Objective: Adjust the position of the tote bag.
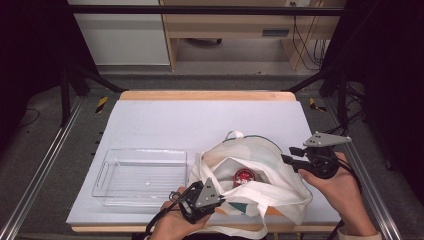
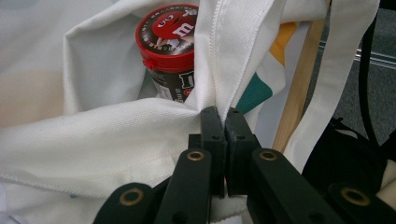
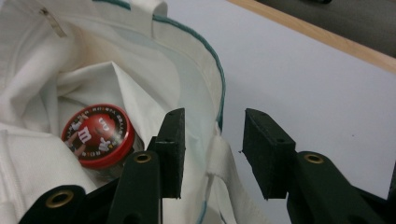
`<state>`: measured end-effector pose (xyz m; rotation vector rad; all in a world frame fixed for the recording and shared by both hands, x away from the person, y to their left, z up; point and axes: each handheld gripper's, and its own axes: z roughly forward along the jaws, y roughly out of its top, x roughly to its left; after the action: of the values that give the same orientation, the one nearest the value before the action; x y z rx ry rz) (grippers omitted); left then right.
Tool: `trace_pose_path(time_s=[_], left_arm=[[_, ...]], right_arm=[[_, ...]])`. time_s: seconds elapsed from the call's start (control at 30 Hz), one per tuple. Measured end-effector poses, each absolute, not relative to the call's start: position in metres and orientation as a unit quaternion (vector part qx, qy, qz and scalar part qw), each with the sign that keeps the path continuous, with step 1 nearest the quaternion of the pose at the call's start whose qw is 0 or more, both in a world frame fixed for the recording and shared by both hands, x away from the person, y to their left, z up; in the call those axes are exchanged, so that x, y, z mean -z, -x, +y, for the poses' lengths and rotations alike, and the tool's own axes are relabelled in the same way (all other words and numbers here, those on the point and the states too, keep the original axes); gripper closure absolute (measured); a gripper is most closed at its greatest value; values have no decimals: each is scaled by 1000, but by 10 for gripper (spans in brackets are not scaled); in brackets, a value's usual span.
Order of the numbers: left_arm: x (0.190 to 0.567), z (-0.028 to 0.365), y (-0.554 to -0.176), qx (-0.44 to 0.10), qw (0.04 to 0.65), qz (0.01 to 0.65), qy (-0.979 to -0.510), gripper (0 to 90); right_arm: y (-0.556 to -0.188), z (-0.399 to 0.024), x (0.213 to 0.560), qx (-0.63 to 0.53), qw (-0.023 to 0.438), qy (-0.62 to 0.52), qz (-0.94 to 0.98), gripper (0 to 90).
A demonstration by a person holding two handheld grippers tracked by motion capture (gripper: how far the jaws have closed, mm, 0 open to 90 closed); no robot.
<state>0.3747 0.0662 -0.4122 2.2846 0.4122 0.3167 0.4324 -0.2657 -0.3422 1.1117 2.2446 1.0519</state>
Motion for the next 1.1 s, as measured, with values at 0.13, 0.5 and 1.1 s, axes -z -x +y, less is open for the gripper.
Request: trace_pose_path(time_s=[0.13, 0.5, 1.1], left_arm=[[413, 66, -376, -125, 389, 164, -898, 882], [413, 64, -373, -130, 383, 157, -901, 881], [415, 63, -373, -126, 381, 154, -903, 881]], right_arm=[[-433, -259, 332, -389, 217, -392, 805, 603], [-442, -220, 342, -395, 187, -350, 828, 661], [-445, -221, 388, -368, 157, -354, 845, 665]])
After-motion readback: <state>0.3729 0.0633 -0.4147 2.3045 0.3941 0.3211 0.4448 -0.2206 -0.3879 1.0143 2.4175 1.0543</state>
